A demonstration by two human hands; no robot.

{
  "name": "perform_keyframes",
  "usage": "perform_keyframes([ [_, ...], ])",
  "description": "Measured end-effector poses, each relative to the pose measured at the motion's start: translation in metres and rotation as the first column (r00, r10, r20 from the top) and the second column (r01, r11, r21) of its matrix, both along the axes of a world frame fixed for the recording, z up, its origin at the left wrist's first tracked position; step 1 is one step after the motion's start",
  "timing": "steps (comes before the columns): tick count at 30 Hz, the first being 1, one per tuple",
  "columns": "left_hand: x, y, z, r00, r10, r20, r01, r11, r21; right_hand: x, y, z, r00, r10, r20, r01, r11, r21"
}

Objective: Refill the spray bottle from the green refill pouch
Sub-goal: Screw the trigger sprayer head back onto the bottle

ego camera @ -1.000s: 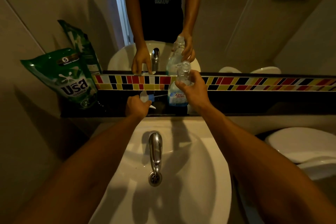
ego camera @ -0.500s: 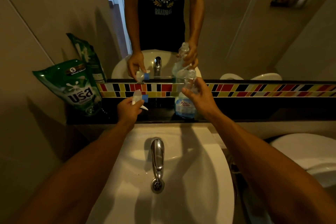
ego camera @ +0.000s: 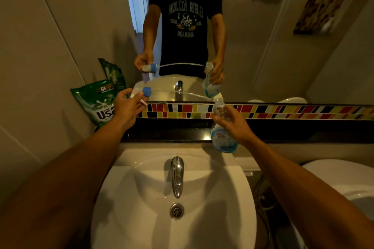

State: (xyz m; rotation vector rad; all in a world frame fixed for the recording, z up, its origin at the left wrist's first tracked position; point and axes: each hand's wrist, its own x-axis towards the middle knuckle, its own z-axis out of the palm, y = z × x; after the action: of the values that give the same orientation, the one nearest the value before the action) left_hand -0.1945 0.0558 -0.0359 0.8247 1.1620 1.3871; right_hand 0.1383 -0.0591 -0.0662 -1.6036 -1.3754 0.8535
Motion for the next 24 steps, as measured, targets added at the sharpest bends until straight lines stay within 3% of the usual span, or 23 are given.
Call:
perform_keyframes([
  [16, 0.0, -0.03, 0.062, 0.994, -0.024, -0.107, 0.037, 0.992, 0.12, -0.014, -0.035, 0.016, 0.975, 0.138, 0.177, -0.119, 0.986, -0.113],
  [24, 0.029, -0.05, 0.093, 0.938, -0.302, -0.169, 0.328, 0.931, 0.159, -0.031, -0.038, 0.029, 0.957, 0.229, 0.176, -0.214, 0.971, -0.105],
])
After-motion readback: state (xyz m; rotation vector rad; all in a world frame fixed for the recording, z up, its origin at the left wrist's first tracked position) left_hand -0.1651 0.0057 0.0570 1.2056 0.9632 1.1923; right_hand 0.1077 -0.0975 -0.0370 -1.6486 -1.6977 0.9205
